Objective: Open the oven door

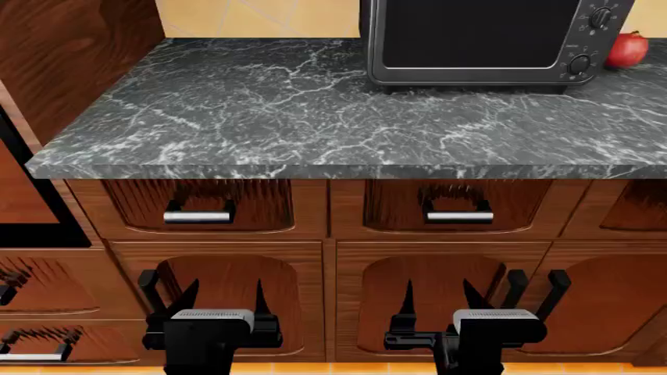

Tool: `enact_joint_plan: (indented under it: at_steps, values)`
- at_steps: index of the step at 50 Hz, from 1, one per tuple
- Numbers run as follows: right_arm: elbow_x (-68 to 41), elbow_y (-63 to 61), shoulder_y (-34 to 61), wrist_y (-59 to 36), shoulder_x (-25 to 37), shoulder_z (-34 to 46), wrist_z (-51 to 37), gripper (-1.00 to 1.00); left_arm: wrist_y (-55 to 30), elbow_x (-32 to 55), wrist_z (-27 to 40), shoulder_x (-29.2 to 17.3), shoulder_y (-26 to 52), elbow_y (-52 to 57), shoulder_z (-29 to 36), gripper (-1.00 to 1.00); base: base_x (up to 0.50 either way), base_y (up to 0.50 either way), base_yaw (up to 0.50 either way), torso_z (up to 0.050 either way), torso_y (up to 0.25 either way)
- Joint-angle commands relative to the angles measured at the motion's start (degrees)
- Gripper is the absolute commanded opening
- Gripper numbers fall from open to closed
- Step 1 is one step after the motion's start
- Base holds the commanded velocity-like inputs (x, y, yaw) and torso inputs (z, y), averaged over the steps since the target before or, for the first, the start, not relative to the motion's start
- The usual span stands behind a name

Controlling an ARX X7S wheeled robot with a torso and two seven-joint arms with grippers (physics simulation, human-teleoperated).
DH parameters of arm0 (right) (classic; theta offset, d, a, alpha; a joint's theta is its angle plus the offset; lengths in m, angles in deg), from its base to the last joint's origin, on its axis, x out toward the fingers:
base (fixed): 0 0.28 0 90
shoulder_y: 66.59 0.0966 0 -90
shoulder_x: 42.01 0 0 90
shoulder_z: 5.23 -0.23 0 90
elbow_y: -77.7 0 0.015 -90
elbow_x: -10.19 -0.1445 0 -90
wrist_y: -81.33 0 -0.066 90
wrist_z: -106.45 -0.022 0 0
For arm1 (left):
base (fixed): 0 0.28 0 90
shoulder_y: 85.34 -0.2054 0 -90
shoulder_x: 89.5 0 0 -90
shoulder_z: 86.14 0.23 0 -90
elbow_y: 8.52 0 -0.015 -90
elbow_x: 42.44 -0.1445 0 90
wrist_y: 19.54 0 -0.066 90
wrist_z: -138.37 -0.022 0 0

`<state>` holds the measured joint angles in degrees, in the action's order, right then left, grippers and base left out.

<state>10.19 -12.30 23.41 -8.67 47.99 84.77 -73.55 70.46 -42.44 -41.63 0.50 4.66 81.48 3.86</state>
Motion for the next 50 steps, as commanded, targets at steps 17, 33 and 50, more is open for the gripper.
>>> enact_joint_plan:
  at_steps: [17,33,50]
  values:
    - [-5.89,-4.62,0.16,-1.06,3.91,3.03,-0.54,1.0,0.84,0.95,4.19,-3.2,0.43,-1.61,5.27,1.0,0.0,0.0,0.32,0.0,0.0]
    - [-6.14,-4.59,-0.58,1.35,5.59,5.05,-0.85,1.0,0.26,1.53,5.64,-4.38,0.5,-1.1,7.03,1.0,0.0,0.0,0.5,0.0,0.0]
    - [-6.8,-4.89,-1.12,2.51,6.92,6.44,-1.39,1.0,0.41,2.0,7.07,-5.33,0.74,-1.63,8.45,1.0,0.0,0.0,0.5,0.0,0.0]
